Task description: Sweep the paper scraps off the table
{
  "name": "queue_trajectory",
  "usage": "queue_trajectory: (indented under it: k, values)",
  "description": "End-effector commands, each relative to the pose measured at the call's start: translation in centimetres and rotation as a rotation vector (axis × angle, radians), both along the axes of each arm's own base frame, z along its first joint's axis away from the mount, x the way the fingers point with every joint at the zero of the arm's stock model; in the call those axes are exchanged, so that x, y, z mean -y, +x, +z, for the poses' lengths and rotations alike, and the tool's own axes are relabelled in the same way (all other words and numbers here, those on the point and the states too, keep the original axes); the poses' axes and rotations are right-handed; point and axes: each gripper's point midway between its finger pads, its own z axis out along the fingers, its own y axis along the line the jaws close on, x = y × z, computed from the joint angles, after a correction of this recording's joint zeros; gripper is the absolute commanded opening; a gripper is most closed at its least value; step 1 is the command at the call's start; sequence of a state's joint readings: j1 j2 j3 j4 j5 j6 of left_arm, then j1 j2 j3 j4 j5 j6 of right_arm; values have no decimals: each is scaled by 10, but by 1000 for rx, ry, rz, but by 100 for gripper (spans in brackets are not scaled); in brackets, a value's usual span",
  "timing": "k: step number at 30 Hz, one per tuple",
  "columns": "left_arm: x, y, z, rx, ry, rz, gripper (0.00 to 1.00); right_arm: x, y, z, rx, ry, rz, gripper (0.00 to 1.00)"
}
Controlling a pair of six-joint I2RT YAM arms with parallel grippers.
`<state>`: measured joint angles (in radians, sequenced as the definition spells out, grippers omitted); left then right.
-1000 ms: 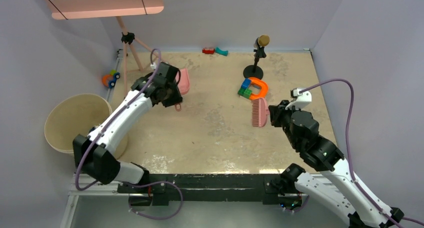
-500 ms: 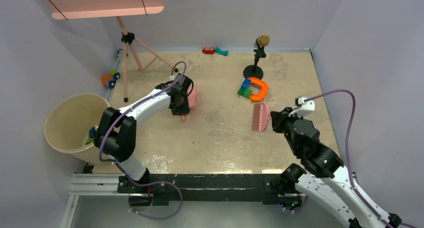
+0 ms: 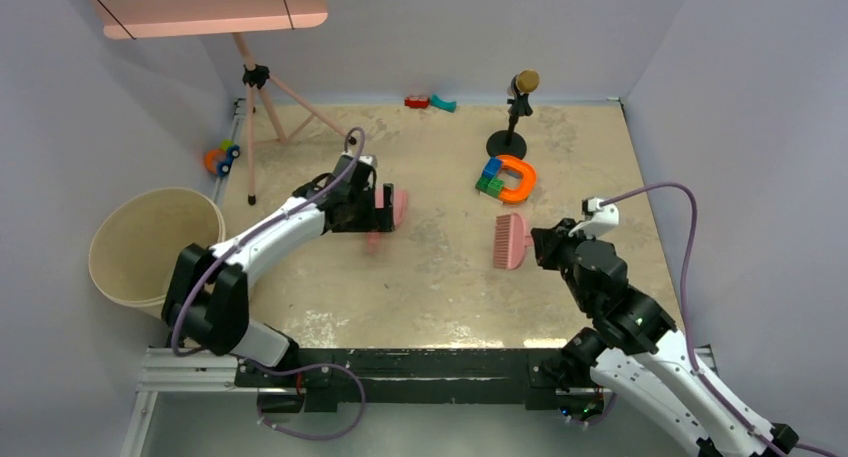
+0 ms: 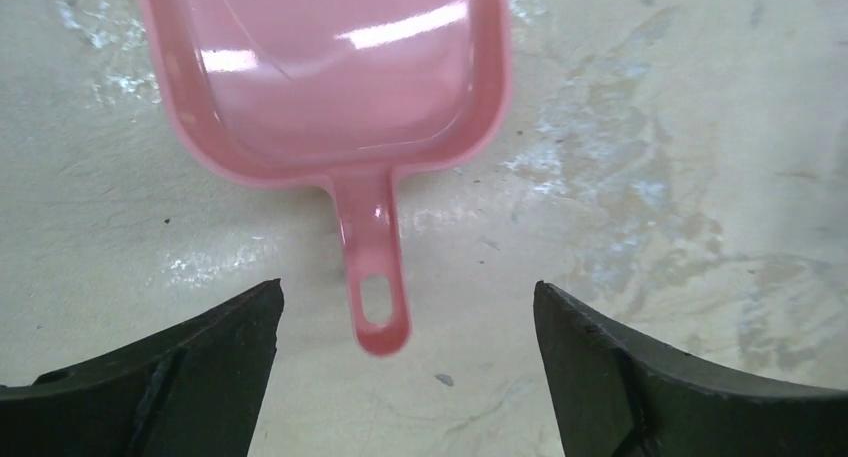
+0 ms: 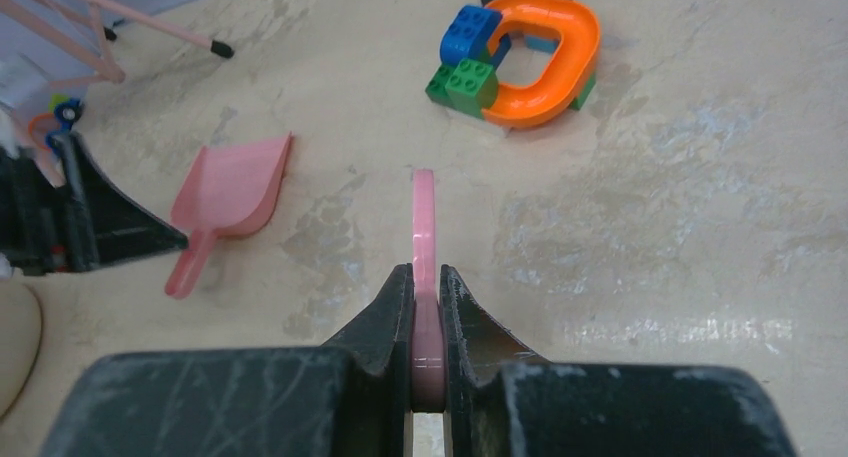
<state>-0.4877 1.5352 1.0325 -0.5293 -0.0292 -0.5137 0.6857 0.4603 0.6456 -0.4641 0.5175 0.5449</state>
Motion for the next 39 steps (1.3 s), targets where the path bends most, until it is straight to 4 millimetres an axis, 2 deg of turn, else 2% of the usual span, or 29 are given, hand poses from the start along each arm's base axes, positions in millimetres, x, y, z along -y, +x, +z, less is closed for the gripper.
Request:
queue_trajectory:
  k: [1, 7, 11, 14, 16, 18, 19, 20, 23, 29, 32, 34, 39]
  values:
    - [1, -6, 56, 169, -71, -58, 99, -30, 2, -2, 4, 132, 92, 0]
    - [-15, -40, 81, 251, -126, -54, 99, -73, 11, 6, 65, 362, 209, 0]
    - [-15, -66, 79, 271, -211, -70, 100, -95, 28, 16, 109, 514, 228, 0]
    - [-22, -80, 74, 286, -220, -63, 100, -97, 47, 20, 112, 592, 151, 0]
    - [-22, -87, 74, 291, -239, -60, 99, -92, 58, 19, 99, 609, 74, 3]
    - [-24, -91, 72, 288, -245, -52, 100, -80, 67, 7, 34, 588, -49, 54]
    - [-26, -93, 70, 284, -241, -48, 100, -70, 69, -1, -13, 580, -132, 75]
    - [-28, -94, 69, 282, -237, -40, 99, -60, 70, -7, -43, 554, -202, 83]
    - [-25, -98, 67, 279, -261, -55, 100, -32, 64, -15, -73, 440, -320, 91]
    - [-26, -103, 72, 287, -277, -49, 99, 7, 43, -1, 4, 270, -349, 94]
    - [-28, -104, 91, 305, -287, -37, 99, 22, 30, 14, 40, 194, -328, 94]
    - [-31, -105, 106, 310, -275, -37, 99, 25, 22, 23, 54, 125, -269, 94]
    - [-53, -110, 144, 367, -217, 12, 99, 40, -2, 42, 48, 11, -194, 94]
